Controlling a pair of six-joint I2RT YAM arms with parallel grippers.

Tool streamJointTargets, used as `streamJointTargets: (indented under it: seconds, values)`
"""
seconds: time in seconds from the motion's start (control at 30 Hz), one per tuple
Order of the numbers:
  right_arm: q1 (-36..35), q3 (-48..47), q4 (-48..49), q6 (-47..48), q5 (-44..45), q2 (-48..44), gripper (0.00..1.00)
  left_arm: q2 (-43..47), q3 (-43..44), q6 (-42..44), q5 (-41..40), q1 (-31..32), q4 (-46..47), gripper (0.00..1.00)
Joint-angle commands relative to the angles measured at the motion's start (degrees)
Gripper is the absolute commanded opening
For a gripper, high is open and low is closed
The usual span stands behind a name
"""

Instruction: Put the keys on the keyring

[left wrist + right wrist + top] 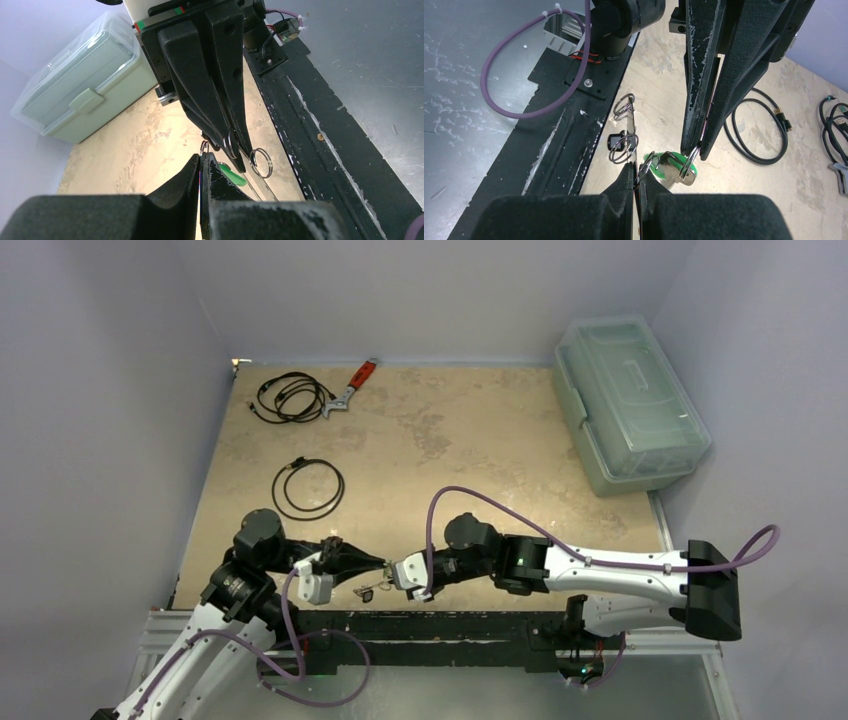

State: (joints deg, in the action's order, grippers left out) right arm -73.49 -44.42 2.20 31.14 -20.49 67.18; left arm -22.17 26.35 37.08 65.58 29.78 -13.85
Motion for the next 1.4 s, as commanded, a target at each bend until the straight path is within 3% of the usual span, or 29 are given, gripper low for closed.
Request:
streamJointTargets:
  seconds: [0.0, 0.97, 1.37]
  values:
    - [-0.2, -3.3, 3.3, 0.7, -0.5, -0.1, 0.00, -0.4, -0.4, -0.7, 2.8, 0.6, 2.5, 0.00]
    - [-0.2, -4.2, 3.0, 0.6, 1.7, 0.7, 0.00, -2.6, 1.0, -1.1, 7.4, 1.6, 1.9, 0.00]
    - [-0.2, -3.8, 2.5, 0.7, 2.0, -1.0, 0.00, -2.8, 3.2, 1.9, 6.9, 1.9, -3.6, 0.00]
